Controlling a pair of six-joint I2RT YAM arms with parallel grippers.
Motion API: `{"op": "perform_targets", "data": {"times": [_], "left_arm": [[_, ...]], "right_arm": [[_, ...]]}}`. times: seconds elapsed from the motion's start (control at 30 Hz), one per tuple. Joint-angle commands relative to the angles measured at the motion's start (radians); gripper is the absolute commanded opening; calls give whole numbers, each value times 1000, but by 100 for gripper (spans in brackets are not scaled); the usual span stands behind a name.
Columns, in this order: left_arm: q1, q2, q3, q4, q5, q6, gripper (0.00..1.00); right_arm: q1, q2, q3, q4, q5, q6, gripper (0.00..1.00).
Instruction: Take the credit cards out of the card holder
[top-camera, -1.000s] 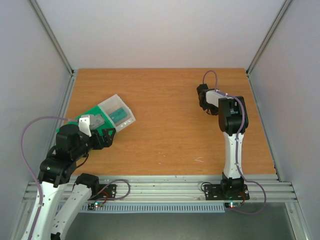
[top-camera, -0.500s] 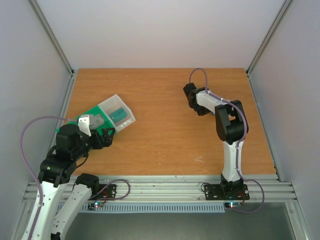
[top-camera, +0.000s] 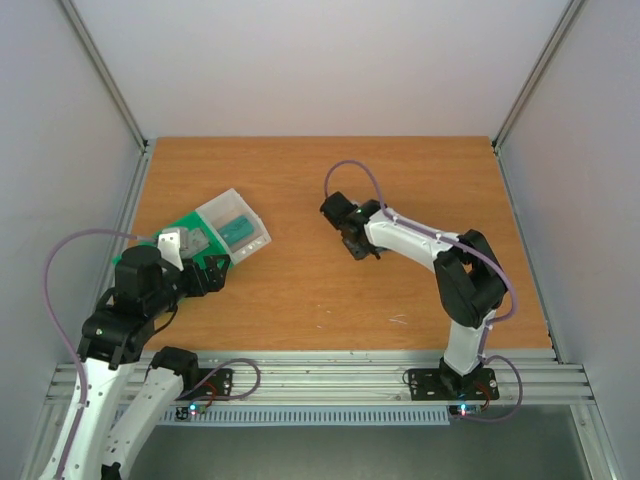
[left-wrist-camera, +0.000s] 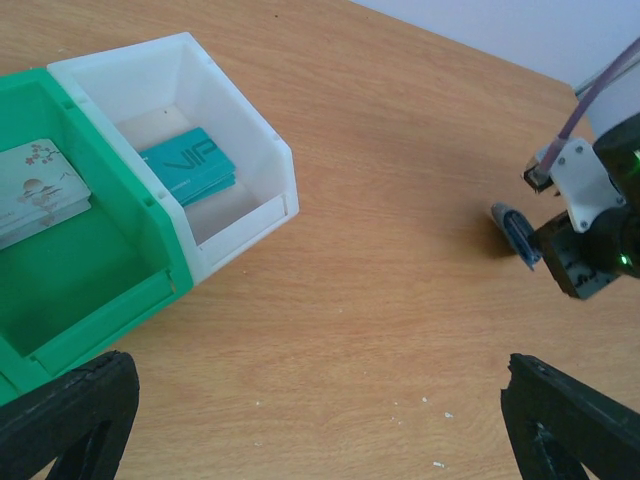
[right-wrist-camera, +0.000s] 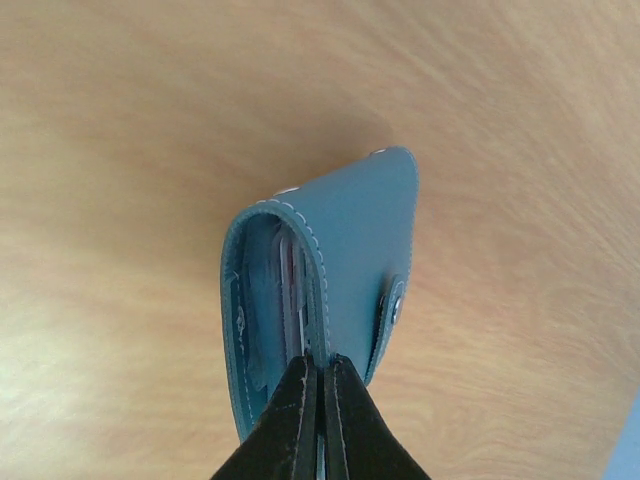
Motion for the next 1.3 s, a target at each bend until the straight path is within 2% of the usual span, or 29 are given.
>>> {"op": "perform_targets", "data": {"times": [0.0, 0.37, 0.53, 0.73, 0.87, 1.1, 1.17, 1.27], "left_arm": [[-2, -4, -9, 25, -27, 11, 99], [-3, 22, -2, 12, -59, 7, 99], [-2, 37, 3, 0, -76, 5, 99], [-2, 79, 23, -16, -44, 13, 99], [-2, 147, 65, -59, 1, 16, 99], [-3, 258, 108, -81, 157, 36, 97], [-3, 275, 109, -76, 185, 36, 93], [-9, 286, 97, -51, 222, 11, 89]], "right_arm": [[101, -58, -52, -23, -98, -3, 1], [382, -81, -133, -89, -87, 89, 4], [433, -139, -184, -77, -129, 162, 14], [433, -227, -229, -71, -107, 248, 31], [416, -280, -250, -40, -126, 312, 33], [298, -305, -291, 8, -170, 438, 37], [240, -310, -309, 47, -209, 478, 37], [138, -327, -383, 174, -389, 552, 37]]}}
